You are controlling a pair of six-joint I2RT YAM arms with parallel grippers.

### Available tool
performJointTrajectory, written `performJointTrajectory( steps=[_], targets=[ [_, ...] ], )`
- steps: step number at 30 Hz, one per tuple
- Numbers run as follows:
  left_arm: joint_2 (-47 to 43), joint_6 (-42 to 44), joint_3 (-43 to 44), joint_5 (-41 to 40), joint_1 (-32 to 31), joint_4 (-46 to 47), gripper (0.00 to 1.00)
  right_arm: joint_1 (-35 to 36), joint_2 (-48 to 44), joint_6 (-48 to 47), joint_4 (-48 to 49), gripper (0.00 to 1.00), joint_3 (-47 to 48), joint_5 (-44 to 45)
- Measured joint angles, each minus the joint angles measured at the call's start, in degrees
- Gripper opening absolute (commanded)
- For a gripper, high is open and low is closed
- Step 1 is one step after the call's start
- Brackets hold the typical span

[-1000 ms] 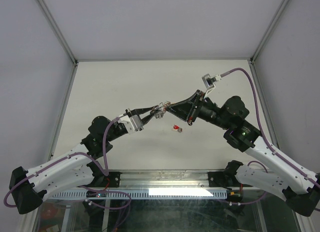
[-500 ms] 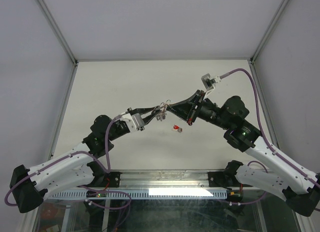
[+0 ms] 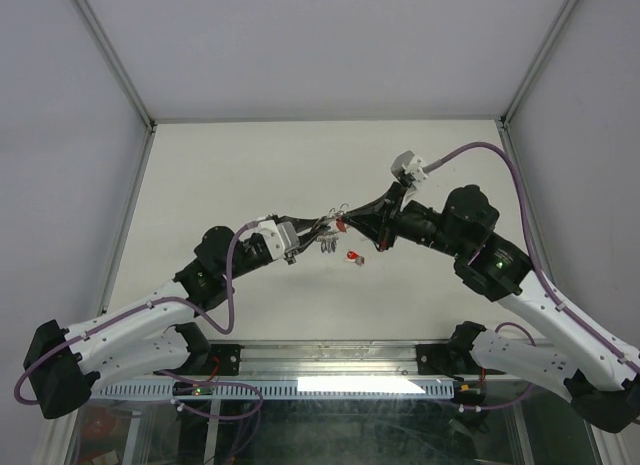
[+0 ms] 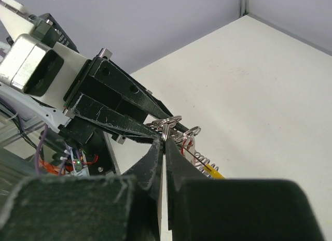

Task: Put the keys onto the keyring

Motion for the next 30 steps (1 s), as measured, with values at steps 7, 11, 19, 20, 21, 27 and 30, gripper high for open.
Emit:
performJointTrajectory(
  steps=[7,11,19,20,21,27,30],
  targets=[
    [0.44,-2.14,-0.07,1.55,0.02,0.50,0.26,0.00,0.94,-5.33,-3.34,0.00,2.43,-0.33],
    [-0.31,-2.91,-0.79,2.91,0.02,2.05,0.38,0.04,1.20,-6.45,-4.07,0.00,3.17,-0.61],
    [-2.49,-5.03,-1.49,3.06,0.02,2.58,0.67,0.04,1.99,-9.18,-7.43,0.00,4.55,0.00],
    [-2.97,-5.20,-1.57,2.99,0.02,2.60,0.67,0.04,1.99,-9.44,-7.76,0.00,4.59,0.44],
    [-3.65,-5.35,-1.77,2.89,0.02,2.60,0.67,0.04,2.01,-9.79,-8.35,0.00,4.76,1.05],
    [-4.87,-6.69,-2.03,2.86,0.02,2.97,0.60,0.37,5.90,-10.47,-12.26,0.00,10.58,0.04],
    [-3.72,-6.75,-2.01,2.93,0.02,3.32,0.53,1.16,7.56,-10.71,-12.41,0.00,12.13,-0.11]
  ],
)
